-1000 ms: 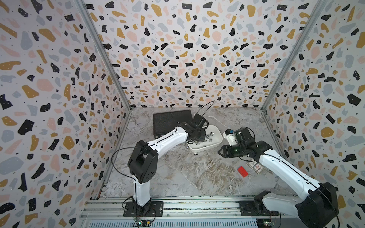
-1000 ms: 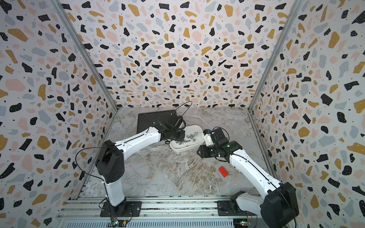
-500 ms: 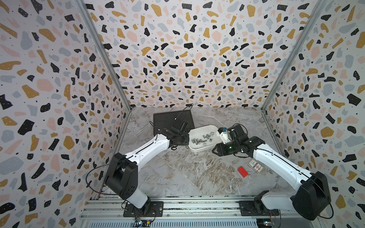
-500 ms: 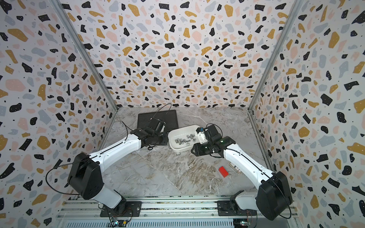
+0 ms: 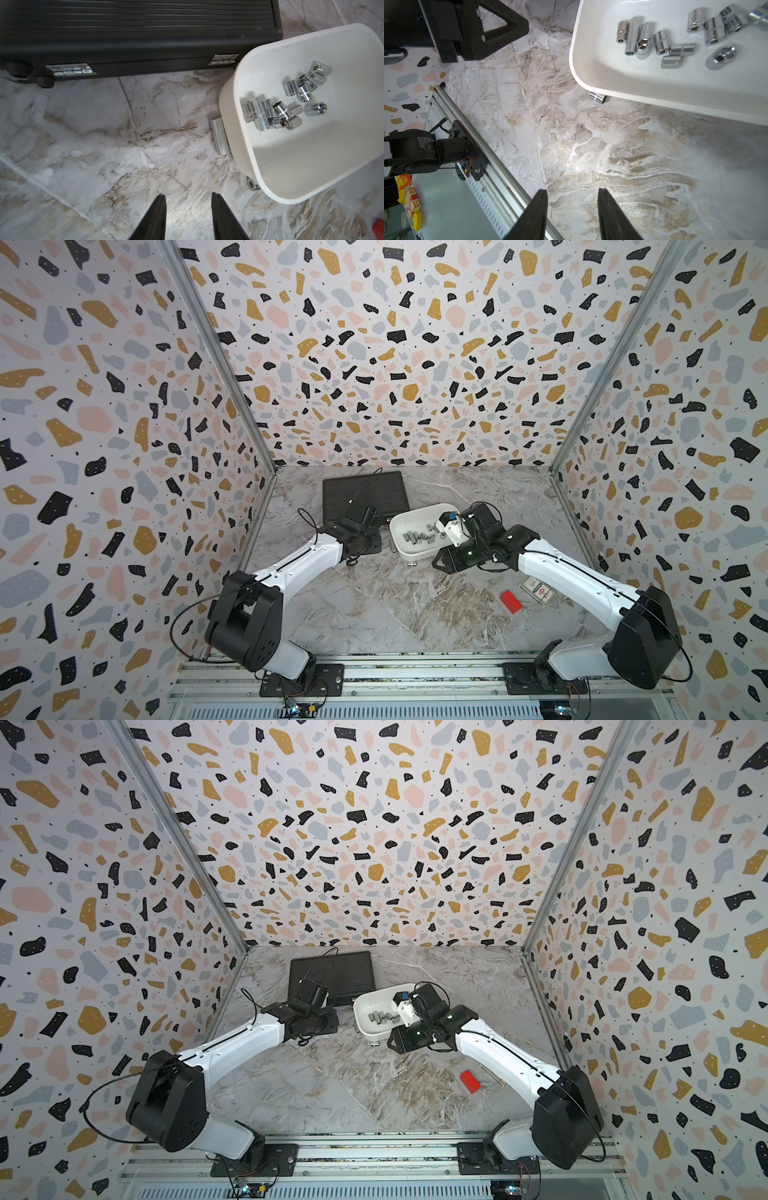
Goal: Put the socket on the desktop into the storage box
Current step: Adjust the storage box at the center of the board.
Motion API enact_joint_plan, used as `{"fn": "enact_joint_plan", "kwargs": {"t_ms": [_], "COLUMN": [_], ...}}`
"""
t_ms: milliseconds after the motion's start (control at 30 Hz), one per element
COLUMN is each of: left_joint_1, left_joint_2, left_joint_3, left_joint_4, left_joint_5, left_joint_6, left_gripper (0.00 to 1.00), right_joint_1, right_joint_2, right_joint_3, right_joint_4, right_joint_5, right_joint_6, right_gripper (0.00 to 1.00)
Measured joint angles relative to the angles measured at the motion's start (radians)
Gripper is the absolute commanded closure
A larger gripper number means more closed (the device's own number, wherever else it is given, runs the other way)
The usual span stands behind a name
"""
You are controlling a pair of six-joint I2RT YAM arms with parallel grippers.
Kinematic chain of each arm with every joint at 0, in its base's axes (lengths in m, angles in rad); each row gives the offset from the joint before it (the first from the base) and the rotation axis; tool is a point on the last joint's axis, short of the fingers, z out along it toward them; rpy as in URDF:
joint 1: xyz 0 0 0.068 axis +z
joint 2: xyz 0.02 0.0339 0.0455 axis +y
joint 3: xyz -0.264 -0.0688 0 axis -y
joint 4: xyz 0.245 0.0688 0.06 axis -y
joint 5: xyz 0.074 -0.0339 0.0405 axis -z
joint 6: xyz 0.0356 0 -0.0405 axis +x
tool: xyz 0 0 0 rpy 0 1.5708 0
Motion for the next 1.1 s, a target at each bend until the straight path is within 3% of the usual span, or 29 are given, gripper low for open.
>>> {"fn": "enact_joint_plan", "kwargs": {"t_ms": [1100], "left_joint_1": [0.012], "left_joint_2": [0.264], "left_joint_3": [0.033], "left_joint_4": [0.232], "left_joint_5": [0.115], "left_joint_6": [-0.091], "left_gripper": [0.51], "right_joint_1": [0.0], "right_joint_2": [0.0], "right_joint_3": [-0.002], "right_joint_4": [0.002], "right_joint_5": [0.009], "right_joint_6": [-0.002], "right_gripper": [0.55]}}
